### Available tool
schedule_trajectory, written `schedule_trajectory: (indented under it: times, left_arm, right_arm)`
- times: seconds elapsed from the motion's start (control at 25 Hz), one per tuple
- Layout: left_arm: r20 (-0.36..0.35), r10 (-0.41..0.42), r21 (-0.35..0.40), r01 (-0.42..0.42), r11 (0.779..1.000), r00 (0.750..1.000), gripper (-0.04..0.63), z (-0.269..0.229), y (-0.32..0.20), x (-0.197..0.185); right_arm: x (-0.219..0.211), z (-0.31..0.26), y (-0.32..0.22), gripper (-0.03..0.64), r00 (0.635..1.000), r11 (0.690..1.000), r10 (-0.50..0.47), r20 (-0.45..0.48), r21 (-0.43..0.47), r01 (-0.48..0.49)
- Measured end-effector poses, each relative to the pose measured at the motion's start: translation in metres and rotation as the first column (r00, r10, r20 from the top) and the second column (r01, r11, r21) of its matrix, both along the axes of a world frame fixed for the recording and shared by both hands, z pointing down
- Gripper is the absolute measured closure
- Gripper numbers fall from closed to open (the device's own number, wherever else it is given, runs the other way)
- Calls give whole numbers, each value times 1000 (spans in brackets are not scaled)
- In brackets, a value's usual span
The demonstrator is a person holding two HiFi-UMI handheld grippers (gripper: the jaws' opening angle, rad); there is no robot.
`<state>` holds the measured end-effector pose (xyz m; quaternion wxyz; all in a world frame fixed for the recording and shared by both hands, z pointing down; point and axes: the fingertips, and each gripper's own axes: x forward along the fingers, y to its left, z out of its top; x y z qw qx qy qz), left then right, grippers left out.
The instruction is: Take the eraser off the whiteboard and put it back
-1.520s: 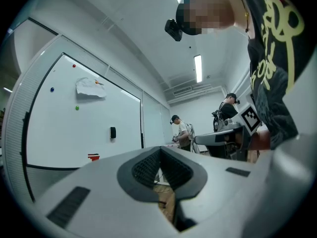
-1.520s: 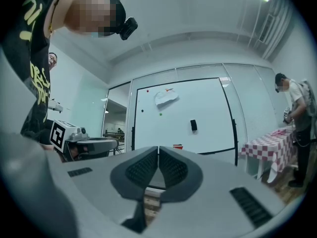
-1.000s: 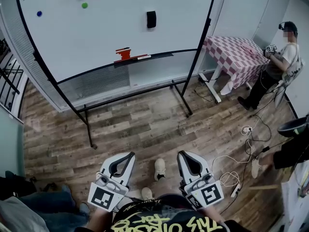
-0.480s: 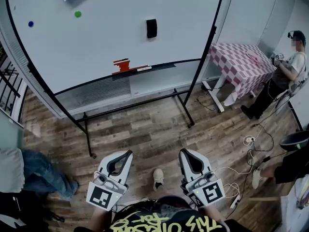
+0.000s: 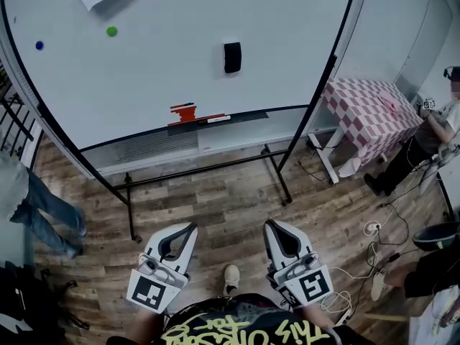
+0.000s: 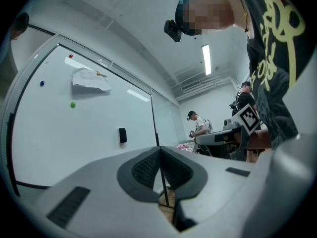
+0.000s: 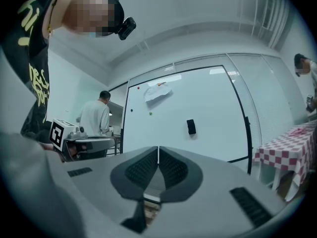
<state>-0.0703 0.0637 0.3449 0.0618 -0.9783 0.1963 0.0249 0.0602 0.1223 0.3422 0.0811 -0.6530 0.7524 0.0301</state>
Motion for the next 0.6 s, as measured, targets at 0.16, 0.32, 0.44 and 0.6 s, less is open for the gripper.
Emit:
schedule_trajectory:
  times: [0.16,0.32,0.44,0.6]
  left_arm:
    - [-11,-21,11,21,1000,1000,589,0,-14,15]
    - [-23,-47,8,47,999,999,589,0,-29,28]
    - [-35,-67,12,67,998,997,589,-2,-37,35]
    - [-47,-69,9,69,998,997,589,-3,-46,40]
  right_arm:
    - [17,4,-17,606,1000,1000,-19,2,0,19]
    - [29,6,-35,606,999,999,-50,-1,-1,50]
    - [35,7,-45,606,997,997,-77,1,-5,77]
    - [40,9,-58,606,996,996,-87,2,-11,87]
